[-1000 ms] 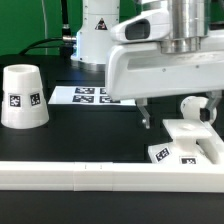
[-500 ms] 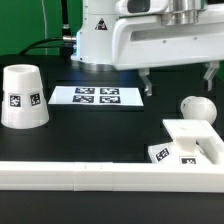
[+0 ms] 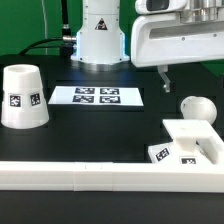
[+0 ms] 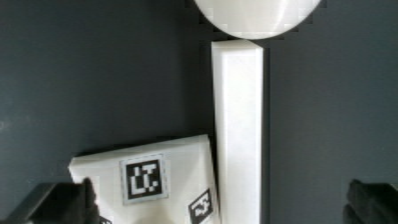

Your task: Assemble lamp

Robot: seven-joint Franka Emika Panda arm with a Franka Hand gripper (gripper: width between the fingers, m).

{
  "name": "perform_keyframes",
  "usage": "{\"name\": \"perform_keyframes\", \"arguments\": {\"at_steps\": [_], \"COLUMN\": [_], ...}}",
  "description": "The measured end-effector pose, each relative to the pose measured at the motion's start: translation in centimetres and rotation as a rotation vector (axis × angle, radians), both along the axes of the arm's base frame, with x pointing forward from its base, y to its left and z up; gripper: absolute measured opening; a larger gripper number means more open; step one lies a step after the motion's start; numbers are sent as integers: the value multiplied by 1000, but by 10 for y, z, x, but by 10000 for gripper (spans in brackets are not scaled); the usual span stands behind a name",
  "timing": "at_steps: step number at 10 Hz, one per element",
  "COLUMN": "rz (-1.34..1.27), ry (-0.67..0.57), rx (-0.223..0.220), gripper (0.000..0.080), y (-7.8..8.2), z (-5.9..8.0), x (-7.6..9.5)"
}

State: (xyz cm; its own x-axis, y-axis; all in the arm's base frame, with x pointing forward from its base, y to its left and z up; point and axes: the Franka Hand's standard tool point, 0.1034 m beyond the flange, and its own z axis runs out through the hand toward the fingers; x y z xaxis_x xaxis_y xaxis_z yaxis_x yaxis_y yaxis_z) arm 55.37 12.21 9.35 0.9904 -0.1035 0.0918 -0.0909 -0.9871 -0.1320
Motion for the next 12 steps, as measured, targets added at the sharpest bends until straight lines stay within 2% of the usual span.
{"name": "perform_keyframes", "arguments": {"at_steps": [1,3,4,8,9,10,12], "rz": [-5,-26,-14,0,23,40,55], "ry": [3,27,22,59,150,188,334], "rx": [0,0,-2,-7,-15,-15,-20], "gripper": [699,699,699,699,699,699,699], "y": [1,27,33,31,28,28,30], "z": [-1,-12,-18,-20,-22,-25,-30], "x": [-1,-23,-31,-35,-41,-38,-46]}}
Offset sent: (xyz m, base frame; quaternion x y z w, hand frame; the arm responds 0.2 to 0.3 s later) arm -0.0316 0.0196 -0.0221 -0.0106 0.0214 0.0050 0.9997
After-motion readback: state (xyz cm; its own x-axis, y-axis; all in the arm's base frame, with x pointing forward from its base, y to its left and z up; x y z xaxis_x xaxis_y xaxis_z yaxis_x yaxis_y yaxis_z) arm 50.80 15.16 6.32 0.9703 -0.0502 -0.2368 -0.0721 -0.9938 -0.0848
